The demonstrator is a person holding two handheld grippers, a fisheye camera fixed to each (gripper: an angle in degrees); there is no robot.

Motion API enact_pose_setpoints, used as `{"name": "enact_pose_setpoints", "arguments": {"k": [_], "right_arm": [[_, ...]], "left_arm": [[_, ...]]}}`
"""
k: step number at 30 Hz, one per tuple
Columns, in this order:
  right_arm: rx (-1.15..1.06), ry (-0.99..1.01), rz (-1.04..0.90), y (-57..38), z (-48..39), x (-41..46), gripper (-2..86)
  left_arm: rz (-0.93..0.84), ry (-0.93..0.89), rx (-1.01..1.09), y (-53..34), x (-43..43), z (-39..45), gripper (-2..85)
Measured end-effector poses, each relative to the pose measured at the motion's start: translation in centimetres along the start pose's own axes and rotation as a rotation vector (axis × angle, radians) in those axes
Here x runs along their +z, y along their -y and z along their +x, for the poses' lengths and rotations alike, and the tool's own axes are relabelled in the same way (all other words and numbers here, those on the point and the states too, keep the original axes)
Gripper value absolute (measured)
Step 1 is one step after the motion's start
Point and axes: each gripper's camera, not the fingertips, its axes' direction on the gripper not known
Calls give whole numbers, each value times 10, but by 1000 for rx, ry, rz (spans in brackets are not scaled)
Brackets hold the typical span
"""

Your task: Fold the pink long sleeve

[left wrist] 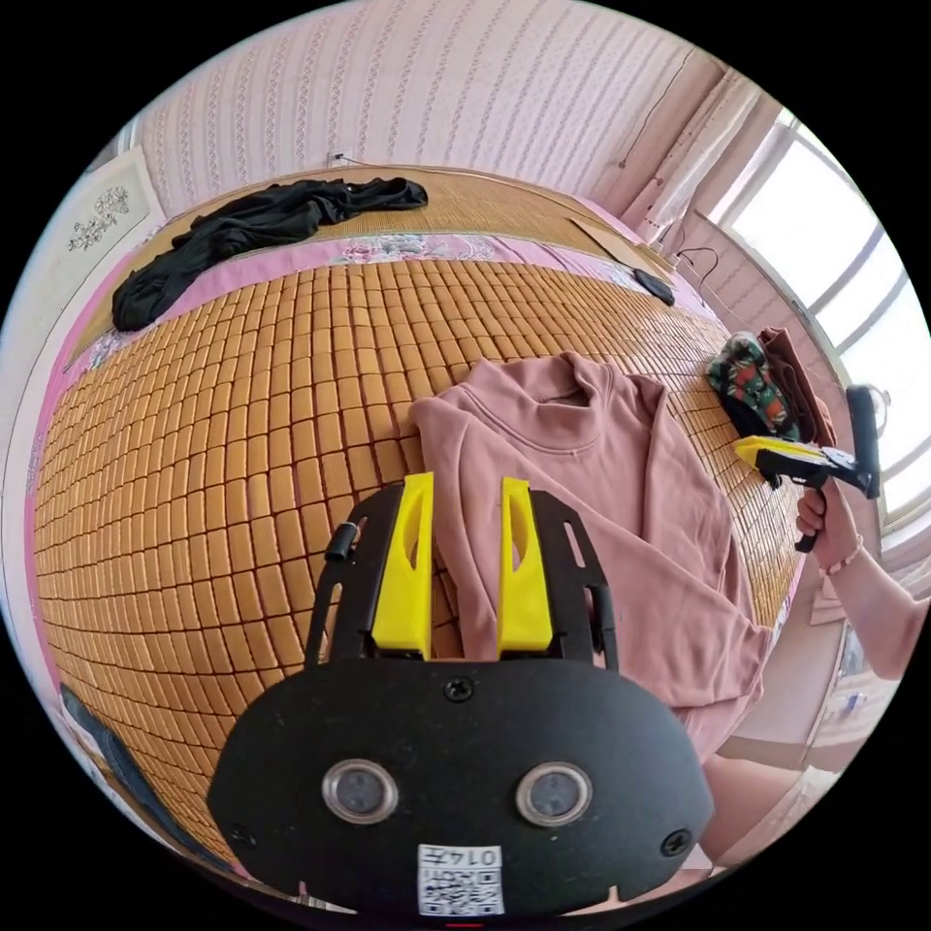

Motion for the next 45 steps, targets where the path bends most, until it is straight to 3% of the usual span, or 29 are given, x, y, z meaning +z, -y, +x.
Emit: {"name": "enact_pose_setpoints", "arguments": {"k": [4, 8, 15, 18, 22, 25, 28, 32, 36, 40, 43, 45], "right_arm": [[-7, -79, -74, 48, 5, 40, 128], [47, -13, -237, 73, 21, 78, 84], [86, 64, -196, 71, 55, 72, 43], [88, 97, -168, 71, 61, 70, 74], [60, 30, -107, 80, 57, 72, 112], [66, 84, -219, 84, 63, 101, 69], [96, 117, -176, 79, 70, 87, 44], [-3, 266, 14, 32, 68, 17, 38], [-79, 332, 64, -44, 63, -43, 37], [-35, 332, -142, -151, 55, -63, 43], [155, 330, -418, -229, 62, -30, 59], [242, 292, -487, -267, 62, -20, 63]], "left_arm": [[-73, 21, -8, 14, 28, -9, 82], [-90, -41, 53, 18, 19, -30, 54], [-99, 0, 70, 16, 11, -55, 62], [-79, 18, -30, 25, 1, -63, 81], [31, -53, -12, 33, -4, -63, 91], [-69, -48, -62, 38, 26, -70, 78], [-45, -94, -86, 41, 16, -78, 48], [139, -163, 94, 22, -53, -57, 41], [164, -238, 222, -36, -110, -32, 40], [13, -471, 14, -141, -133, -28, 43], [-173, -411, -127, -217, -131, -14, 49], [-304, -335, -124, -248, -127, 1, 50]]}}
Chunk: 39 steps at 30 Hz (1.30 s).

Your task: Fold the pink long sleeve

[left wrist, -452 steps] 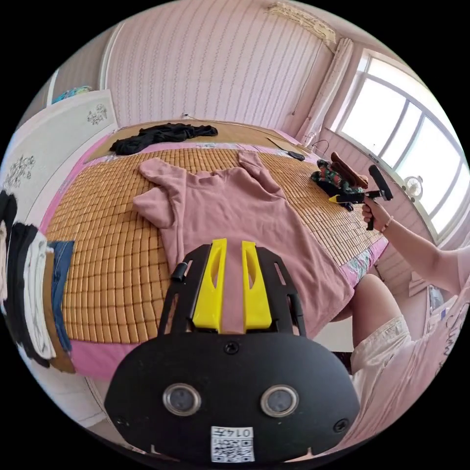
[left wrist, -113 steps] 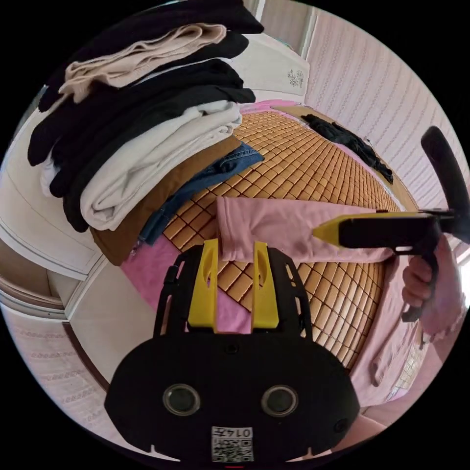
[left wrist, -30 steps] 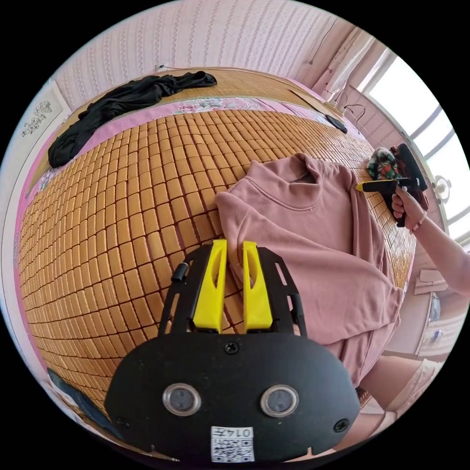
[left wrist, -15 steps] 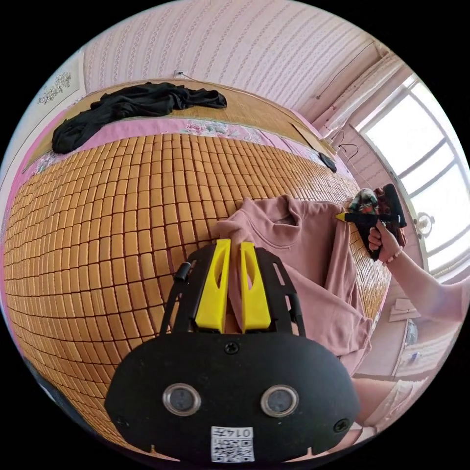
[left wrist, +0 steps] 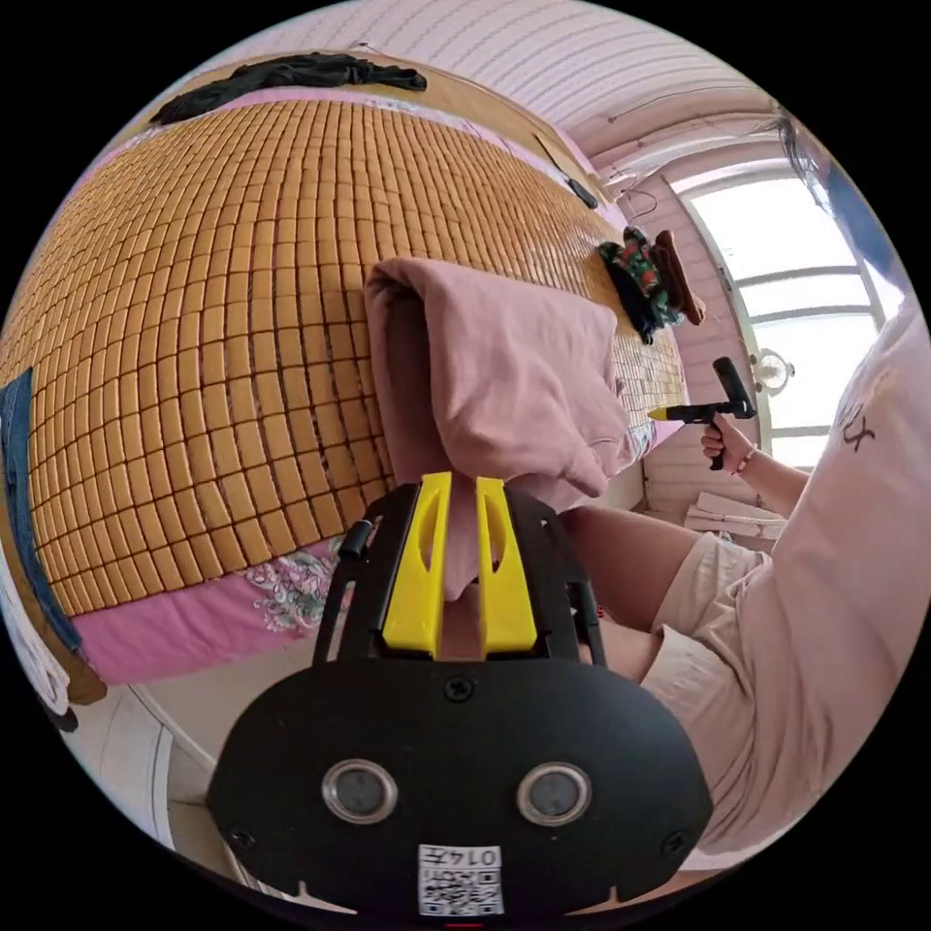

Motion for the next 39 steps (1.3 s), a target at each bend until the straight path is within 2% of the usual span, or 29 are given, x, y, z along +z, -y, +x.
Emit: {"name": "enact_pose_setpoints", "arguments": {"k": [2, 4, 11, 13, 14, 17, 19, 22, 26, 30, 33, 35, 39], "right_arm": [[101, 10, 6, -22, 7, 18, 65], [130, 21, 44, -28, 4, 25, 69], [133, -47, 169, -15, -25, 45, 152], [149, 11, 160, -12, -24, 58, 139], [144, 55, 116, -10, -24, 70, 92], [107, -32, 105, -20, -36, 70, 32], [58, -52, 101, -34, -45, 60, 21], [29, -78, 59, -53, -47, 60, 11], [25, -170, -13, -50, -41, 111, 9], [-44, -178, 34, -66, -56, 120, 9], [-121, -322, 51, -80, -88, 135, 11], [-183, -518, 49, -90, -124, 155, 12], [-237, -795, 146, -118, -168, 189, 14]], "left_arm": [[-50, 39, -74, -25, 12, 7, 51], [-20, 22, -114, -31, 15, 14, 54], [57, 165, -76, -14, 50, 53, 98], [103, 144, -111, -15, 63, 54, 102], [97, 110, -144, -15, 77, 52, 100], [50, 46, -225, -21, 97, 48, 52], [79, 9, -252, -31, 88, 54, 39], [69, 61, -169, -53, 80, 81, 35], [-24, 164, -42, -74, 136, 98, 39], [75, 210, 43, -101, 153, 119, 41], [179, 357, 169, -133, 169, 152, 45], [177, 519, 273, -147, 186, 182, 49], [178, 645, 311, -166, 201, 214, 52]]}}
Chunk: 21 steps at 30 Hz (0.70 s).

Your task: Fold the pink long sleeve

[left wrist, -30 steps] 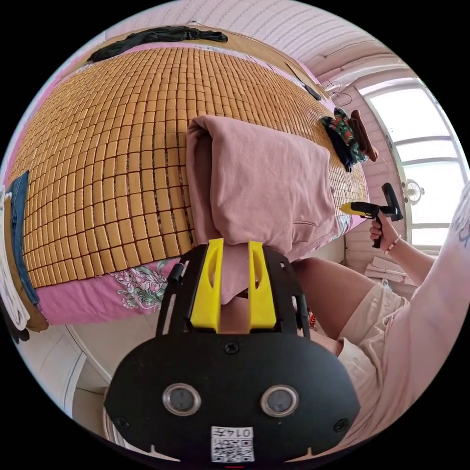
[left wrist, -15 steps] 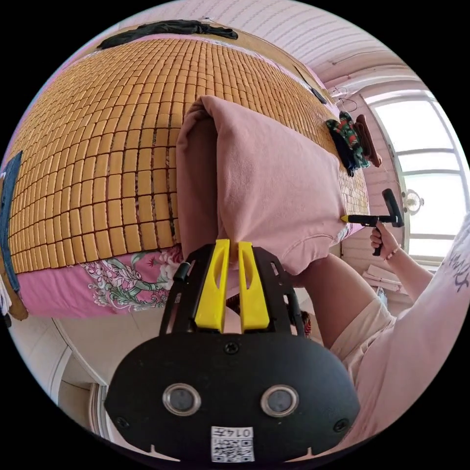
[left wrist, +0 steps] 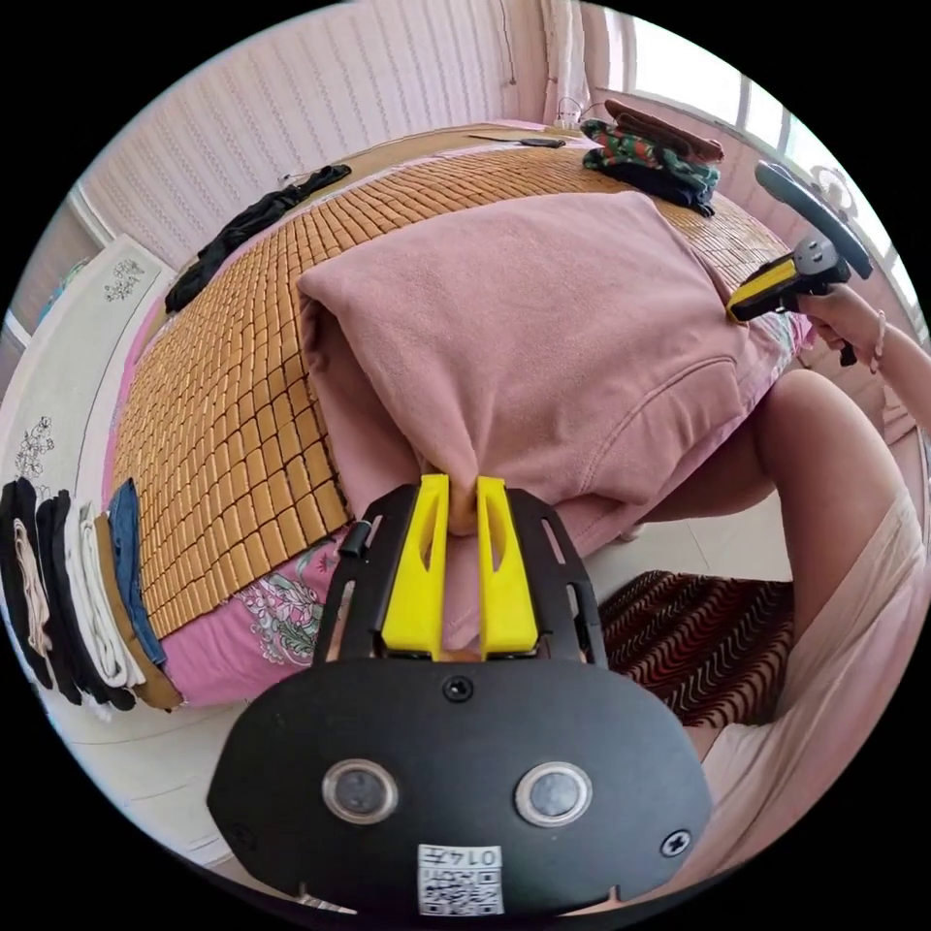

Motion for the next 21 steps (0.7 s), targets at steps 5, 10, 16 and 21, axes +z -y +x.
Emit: {"name": "enact_pose_setpoints", "arguments": {"k": [5, 10, 16, 21], "right_arm": [[40, -64, 136, -44, -31, -46, 13], [55, 81, 307, -105, -56, -92, 1], [52, -28, 185, -147, -89, -87, -9], [36, 76, 171, -158, -103, -92, -10]], "left_arm": [[77, 154, 8, -43, -69, 38, 59], [56, 274, -84, -87, -117, 64, 48], [83, 191, -38, -113, -141, 101, 18], [143, 23, -44, -106, -149, 116, 28]]}}
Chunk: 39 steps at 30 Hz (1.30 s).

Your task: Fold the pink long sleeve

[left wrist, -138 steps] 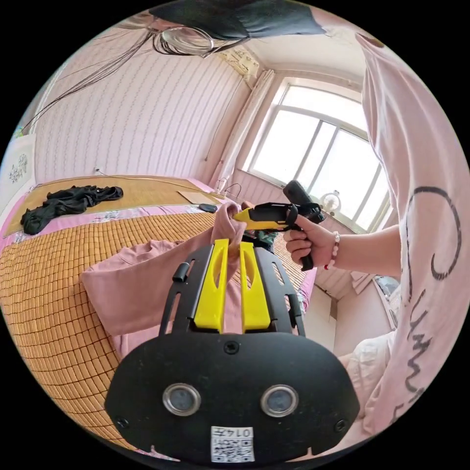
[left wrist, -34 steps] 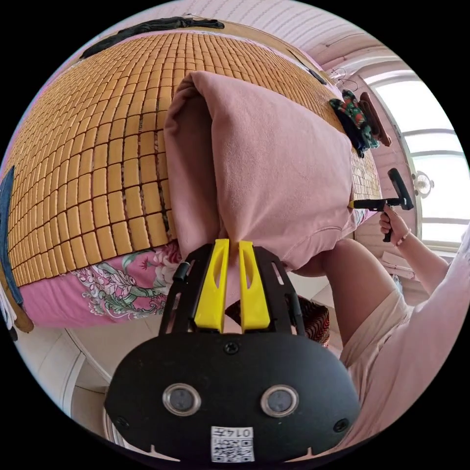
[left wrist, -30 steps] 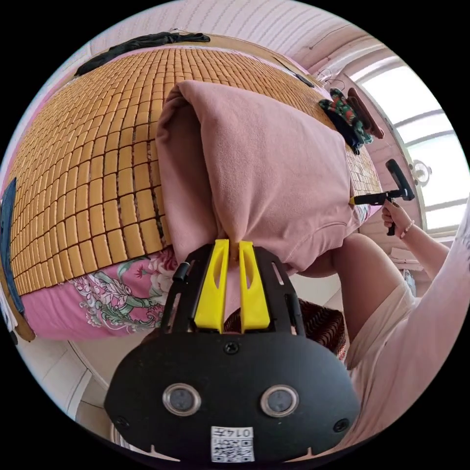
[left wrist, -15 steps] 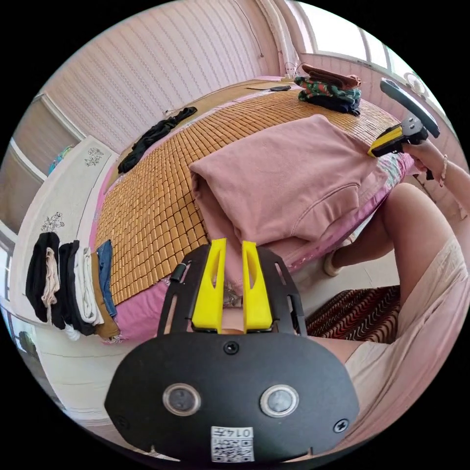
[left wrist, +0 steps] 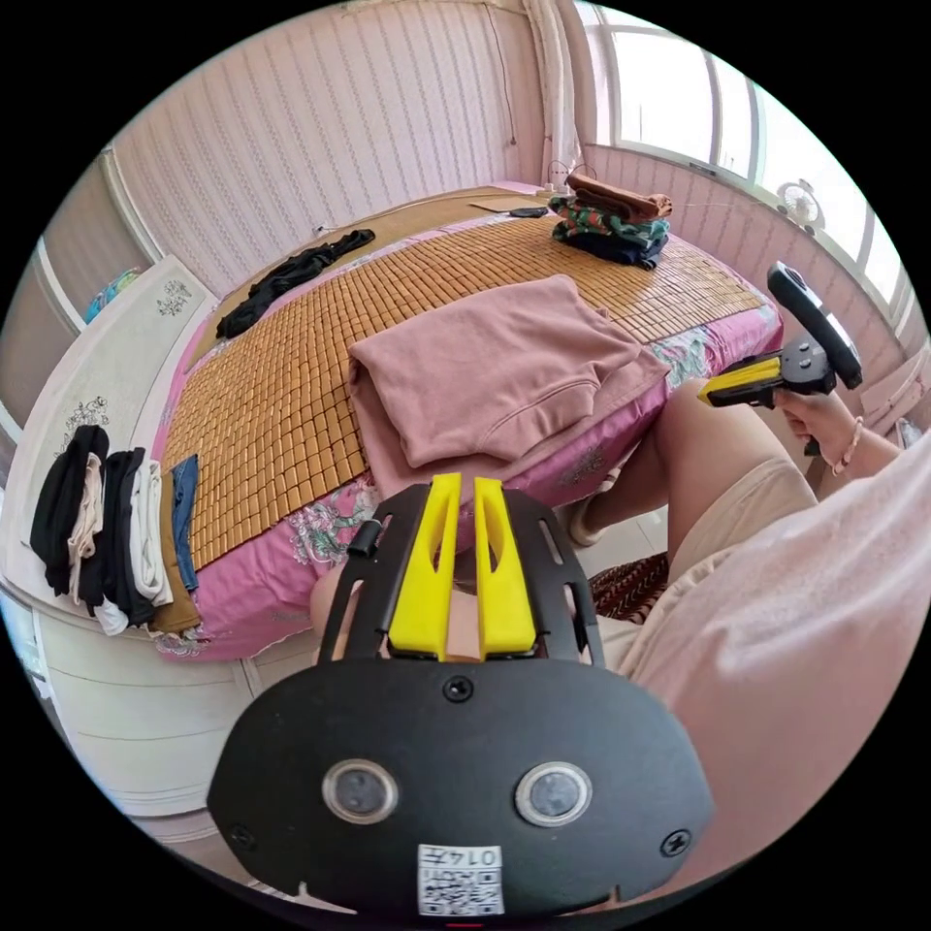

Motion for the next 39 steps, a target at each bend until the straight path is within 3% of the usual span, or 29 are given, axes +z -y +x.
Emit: {"name": "enact_pose_setpoints", "arguments": {"k": [5, 15, 27, 33, 35, 39], "right_arm": [[-37, 163, -18, 20, -12, -1, -10], [-232, 251, -106, 103, -58, -9, -9], [-396, -3, -112, 346, -87, -63, -10], [-369, -52, -288, 473, -96, -32, -10], [-352, -44, -391, 502, -103, -9, -9], [-446, -169, -462, 532, -130, -4, -8]], "left_arm": [[-50, -81, 62, 10, 14, 19, 41], [-77, -168, 74, 34, 39, 26, 2], [-48, -191, 150, 126, 99, 31, -9], [-131, -171, 170, 167, 148, 29, -10], [-250, -196, 176, 172, 175, 31, -10], [-240, -213, 176, 183, 177, 29, -10]]}}
